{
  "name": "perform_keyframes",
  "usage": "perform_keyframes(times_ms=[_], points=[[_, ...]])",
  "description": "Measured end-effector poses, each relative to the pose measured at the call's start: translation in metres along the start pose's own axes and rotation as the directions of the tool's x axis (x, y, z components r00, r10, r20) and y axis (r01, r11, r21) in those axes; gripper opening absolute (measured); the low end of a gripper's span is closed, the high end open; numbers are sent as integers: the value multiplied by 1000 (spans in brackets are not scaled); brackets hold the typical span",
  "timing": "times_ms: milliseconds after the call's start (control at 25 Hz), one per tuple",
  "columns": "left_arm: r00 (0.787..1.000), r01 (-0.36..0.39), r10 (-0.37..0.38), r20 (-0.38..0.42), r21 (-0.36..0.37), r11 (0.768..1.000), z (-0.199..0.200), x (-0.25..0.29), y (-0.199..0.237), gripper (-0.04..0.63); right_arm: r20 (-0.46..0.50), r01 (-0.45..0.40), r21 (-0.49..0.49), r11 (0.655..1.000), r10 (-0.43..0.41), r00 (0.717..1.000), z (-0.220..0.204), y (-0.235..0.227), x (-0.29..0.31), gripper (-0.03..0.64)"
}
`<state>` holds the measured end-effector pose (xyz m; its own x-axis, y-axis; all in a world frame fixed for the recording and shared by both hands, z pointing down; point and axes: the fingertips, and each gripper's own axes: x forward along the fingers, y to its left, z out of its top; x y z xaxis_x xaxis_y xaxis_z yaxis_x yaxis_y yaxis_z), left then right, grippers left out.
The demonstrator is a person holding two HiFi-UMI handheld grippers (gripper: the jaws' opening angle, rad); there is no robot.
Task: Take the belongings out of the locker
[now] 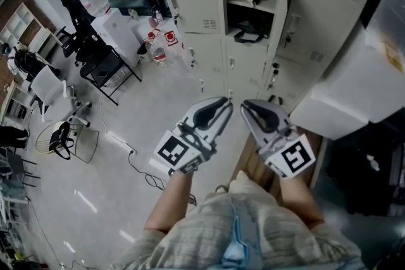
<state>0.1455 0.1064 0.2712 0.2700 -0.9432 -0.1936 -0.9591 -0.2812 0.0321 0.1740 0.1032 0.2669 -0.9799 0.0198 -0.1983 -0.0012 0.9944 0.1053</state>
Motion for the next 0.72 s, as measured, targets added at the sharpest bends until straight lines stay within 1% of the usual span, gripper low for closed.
perform_keyframes(times_ms=[120, 160, 320, 360, 520, 720], points=[[1000, -1, 1, -21, 12, 1000, -5, 21, 16, 42, -15, -1, 1, 1000, 1, 1000, -2, -27, 7, 5], [1000, -4, 5, -26, 17, 1000, -7, 27, 20, 53, -19, 0, 5, 1000, 1, 1000, -3, -35, 9, 5], [1000, -27, 27, -15, 27, 999, -6, 50, 39, 59, -23, -11, 0, 1000, 11, 1000, -9, -63, 16, 5], [999, -33, 34, -13, 29, 999, -8, 54, 44, 78, -27, -13, -4, 1000, 13, 1000, -12, -69, 18, 5], [999, -47, 47, -10, 27, 999, -18, 65, 62, 82, -51, -10, -3, 1000, 10, 999, -24, -85, 30, 6], [999, -34, 34, -1, 28, 999, -26, 75, 89, 83, -70, 9, 0, 1000, -9, 998, -40, -97, 55, 6]])
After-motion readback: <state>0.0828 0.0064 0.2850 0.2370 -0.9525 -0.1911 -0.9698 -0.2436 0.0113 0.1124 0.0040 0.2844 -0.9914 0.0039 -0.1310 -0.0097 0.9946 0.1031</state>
